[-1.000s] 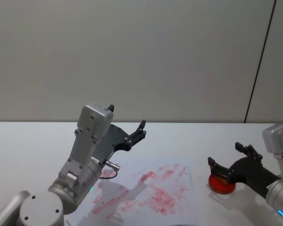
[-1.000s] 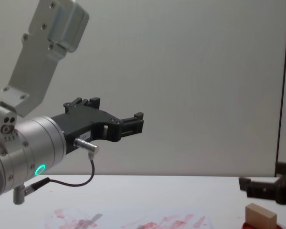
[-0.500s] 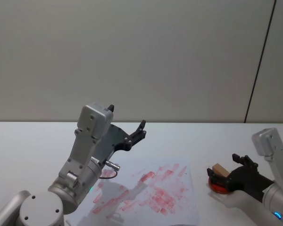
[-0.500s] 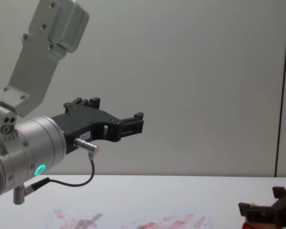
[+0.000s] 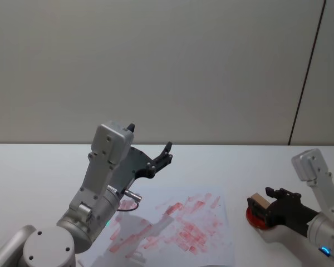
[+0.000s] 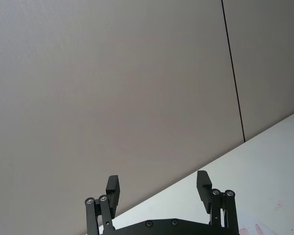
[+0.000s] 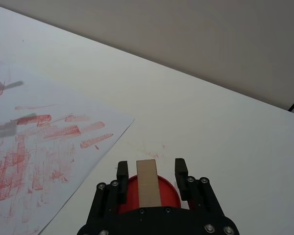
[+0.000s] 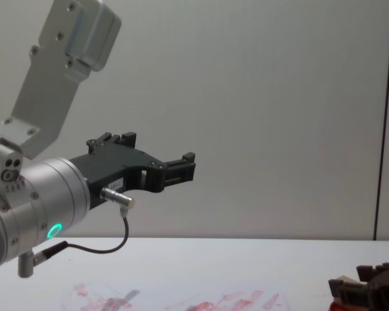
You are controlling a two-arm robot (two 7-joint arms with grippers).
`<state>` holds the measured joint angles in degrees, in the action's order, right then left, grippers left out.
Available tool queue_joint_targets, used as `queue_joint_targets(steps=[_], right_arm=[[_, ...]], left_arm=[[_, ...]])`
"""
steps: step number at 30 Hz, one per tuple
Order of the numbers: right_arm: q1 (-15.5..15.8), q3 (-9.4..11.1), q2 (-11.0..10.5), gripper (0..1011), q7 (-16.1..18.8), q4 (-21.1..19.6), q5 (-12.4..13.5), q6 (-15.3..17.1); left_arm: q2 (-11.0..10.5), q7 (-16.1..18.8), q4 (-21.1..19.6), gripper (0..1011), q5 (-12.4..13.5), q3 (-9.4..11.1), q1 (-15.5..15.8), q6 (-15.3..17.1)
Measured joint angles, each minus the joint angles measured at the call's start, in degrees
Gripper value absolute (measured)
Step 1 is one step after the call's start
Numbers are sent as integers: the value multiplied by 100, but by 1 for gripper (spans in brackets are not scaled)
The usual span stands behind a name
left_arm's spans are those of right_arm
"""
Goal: Use the one hand to pick up the stamp and affix it onto the A4 paper.
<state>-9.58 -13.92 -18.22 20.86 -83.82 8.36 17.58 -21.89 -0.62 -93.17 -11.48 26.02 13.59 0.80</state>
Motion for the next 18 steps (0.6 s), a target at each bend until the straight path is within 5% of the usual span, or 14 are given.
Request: queue_joint_targets(steps=[12,18], right_arm=[[-78,-7,3,233,129,63,-9,109],[-87,-8,0,216,138,41,-9,81]], left_arm=[[0,0,0,1002,0,0,0,0],[0,0,0,1002,0,0,0,0]])
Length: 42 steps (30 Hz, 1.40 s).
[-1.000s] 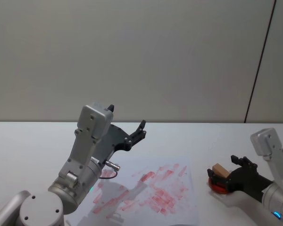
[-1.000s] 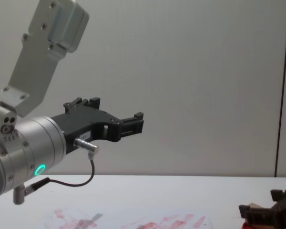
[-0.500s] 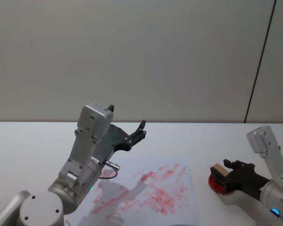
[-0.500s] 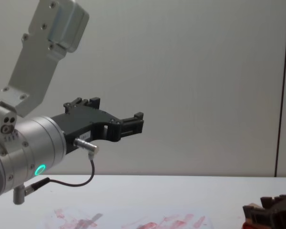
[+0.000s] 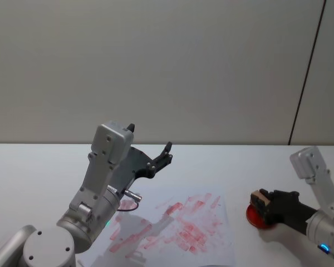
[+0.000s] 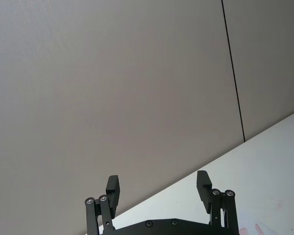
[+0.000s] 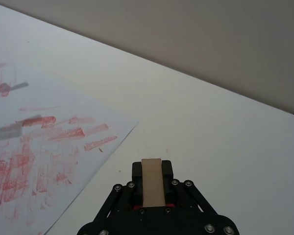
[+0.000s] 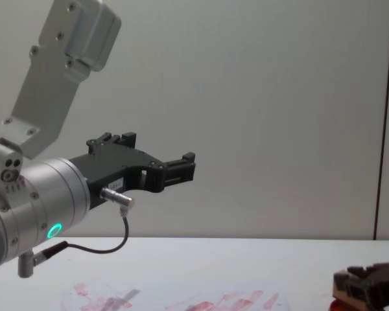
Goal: Use the one hand to pick up the stamp and affix it onto the A4 paper.
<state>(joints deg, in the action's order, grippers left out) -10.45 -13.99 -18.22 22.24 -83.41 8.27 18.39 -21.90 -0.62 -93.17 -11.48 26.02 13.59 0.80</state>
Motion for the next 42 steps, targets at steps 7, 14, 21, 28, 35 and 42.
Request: queue_joint_targets(steps=[7,14,21,28,35,42], right_arm=[[2,0,2,216,4,-199,69,-112],[-13,-81,76,216,107,-439,122,-153],[-55,-222,203,216,218,-530,34,-143],[-93,-390,331,216,294,-453,-182,-140],[-138,-546,453,216,336,-254,-417,-152],[-190,-652,542,216,362,-45,-590,-114]], left_arm=[[0,0,0,1002,0,0,0,0],[0,0,0,1003,0,0,0,0],[0,0,0,1002,0,0,0,0],[1,0,0,1002,0,0,0,0],[0,0,0,1003,0,0,0,0],[0,0,0,1002,0,0,0,0]])
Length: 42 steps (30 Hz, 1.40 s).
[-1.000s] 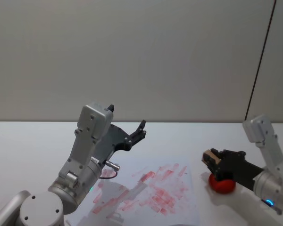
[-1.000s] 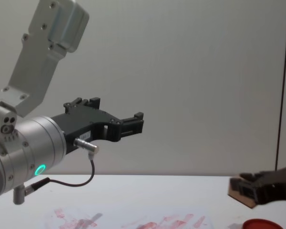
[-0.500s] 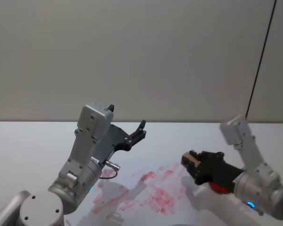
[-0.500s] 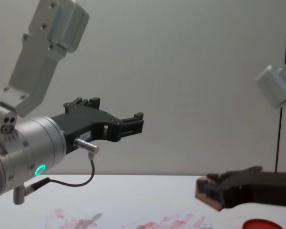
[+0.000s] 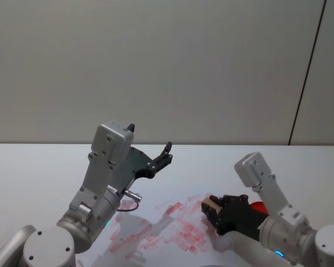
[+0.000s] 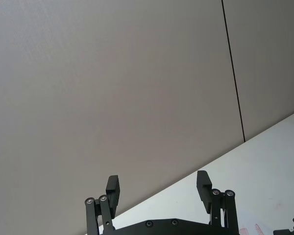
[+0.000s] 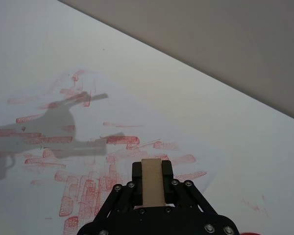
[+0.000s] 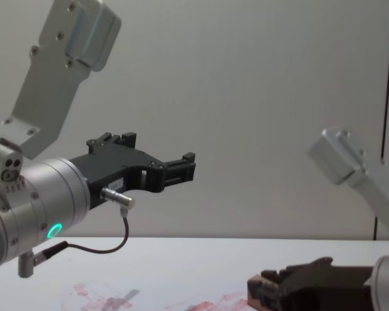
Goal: Use the one hand to pick up the stamp and affix it onto the A4 paper.
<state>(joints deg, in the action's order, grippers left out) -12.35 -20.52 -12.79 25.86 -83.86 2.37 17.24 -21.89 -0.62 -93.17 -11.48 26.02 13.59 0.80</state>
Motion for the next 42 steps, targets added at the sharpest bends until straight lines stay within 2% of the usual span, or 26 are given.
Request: queue_joint_targets(steps=[15,25,34,42], right_arm=[[-90,-109,99,216,15,320,-217,94],[-105,-130,109,216,14,368,-245,116],[-81,-108,75,216,-55,277,-132,106],[-96,70,-23,216,-237,37,131,53]], left_arm=[[0,0,0,1003,0,0,0,0],[0,0,0,1002,0,0,0,0],[0,0,0,1002,0,0,0,0],[0,0,0,1002,0,0,0,0]])
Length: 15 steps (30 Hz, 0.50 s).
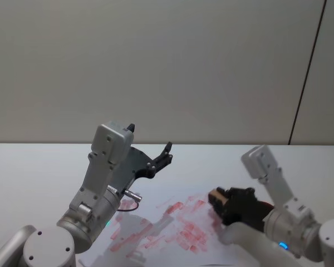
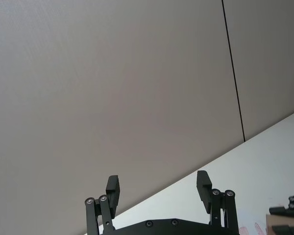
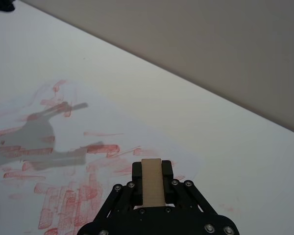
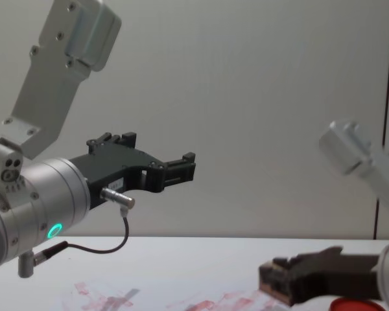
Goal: Use the one hand to pick up the stamp and affix it onto the A4 paper.
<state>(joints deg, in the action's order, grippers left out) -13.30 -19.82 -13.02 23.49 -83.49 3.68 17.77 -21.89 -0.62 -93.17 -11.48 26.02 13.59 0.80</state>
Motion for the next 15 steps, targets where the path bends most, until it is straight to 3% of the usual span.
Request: queue_joint_targets(steps=[15], right_arm=[[17,292,-257,216,-187,-163,251,5]], left_arm=[[0,0,0,1002,0,0,0,0]])
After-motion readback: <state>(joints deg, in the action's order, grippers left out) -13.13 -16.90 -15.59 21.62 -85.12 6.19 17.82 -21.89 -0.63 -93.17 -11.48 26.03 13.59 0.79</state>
